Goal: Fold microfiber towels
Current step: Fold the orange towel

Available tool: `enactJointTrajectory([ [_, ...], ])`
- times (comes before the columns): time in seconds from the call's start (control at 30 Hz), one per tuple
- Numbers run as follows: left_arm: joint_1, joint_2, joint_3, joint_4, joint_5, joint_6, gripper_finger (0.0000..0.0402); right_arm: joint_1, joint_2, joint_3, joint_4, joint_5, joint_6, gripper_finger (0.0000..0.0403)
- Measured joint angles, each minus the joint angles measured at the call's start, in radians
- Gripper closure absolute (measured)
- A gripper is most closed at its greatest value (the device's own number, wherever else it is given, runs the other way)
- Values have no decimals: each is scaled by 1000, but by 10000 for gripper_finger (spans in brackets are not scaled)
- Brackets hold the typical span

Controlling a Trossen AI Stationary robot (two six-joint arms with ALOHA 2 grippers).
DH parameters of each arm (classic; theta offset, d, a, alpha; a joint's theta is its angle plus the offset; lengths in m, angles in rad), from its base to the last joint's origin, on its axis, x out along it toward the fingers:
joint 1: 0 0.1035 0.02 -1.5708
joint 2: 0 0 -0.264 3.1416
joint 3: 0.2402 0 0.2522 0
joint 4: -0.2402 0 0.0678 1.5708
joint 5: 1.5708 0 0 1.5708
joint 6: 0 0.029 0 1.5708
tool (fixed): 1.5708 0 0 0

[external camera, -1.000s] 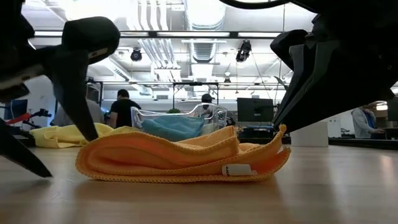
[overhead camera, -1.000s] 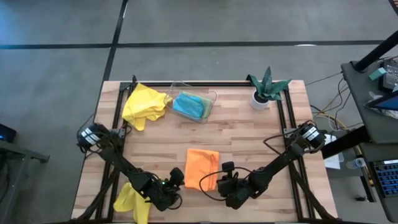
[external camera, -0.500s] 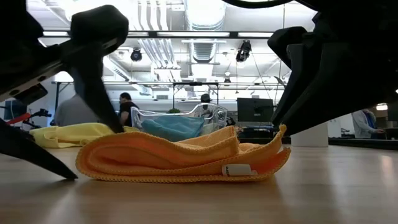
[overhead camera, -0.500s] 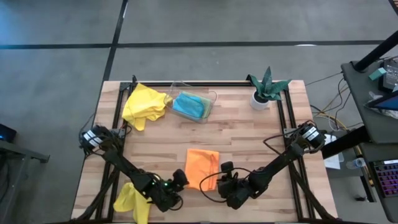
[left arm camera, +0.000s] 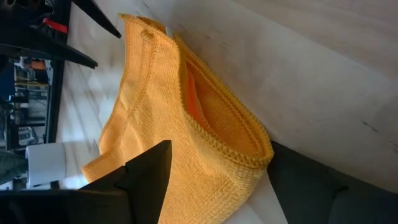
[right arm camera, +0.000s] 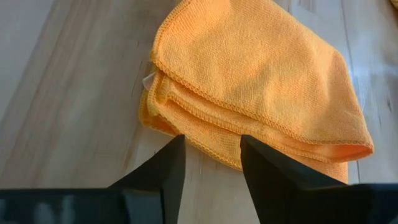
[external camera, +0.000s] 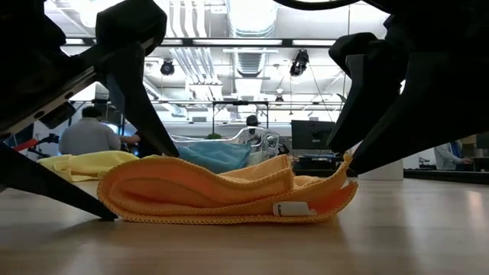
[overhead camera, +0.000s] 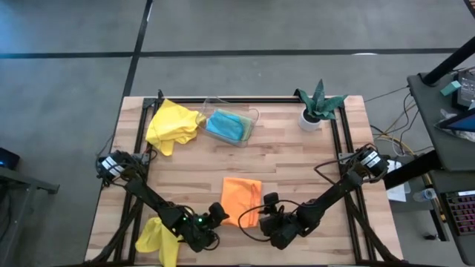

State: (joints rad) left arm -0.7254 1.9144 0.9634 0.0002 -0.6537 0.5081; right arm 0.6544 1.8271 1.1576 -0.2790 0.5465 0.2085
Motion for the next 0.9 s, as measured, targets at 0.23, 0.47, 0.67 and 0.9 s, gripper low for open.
enactJointTrajectory([
  [0.23, 2, 1, -2, -3, 3, 4, 162, 0, 0, 0, 0, 0, 0, 245],
  [0.47, 12, 2, -3, -9, 16, 4, 220, 0, 0, 0, 2, 0, 0, 245],
  [0.67, 19, 2, -6, 7, 28, 3, 291, 0, 0, 0, 5, 0, -1, 242],
  [0.9, 19, 1, -6, 42, 26, -1, 390, 1, 0, 0, 8, -11, -33, 238],
])
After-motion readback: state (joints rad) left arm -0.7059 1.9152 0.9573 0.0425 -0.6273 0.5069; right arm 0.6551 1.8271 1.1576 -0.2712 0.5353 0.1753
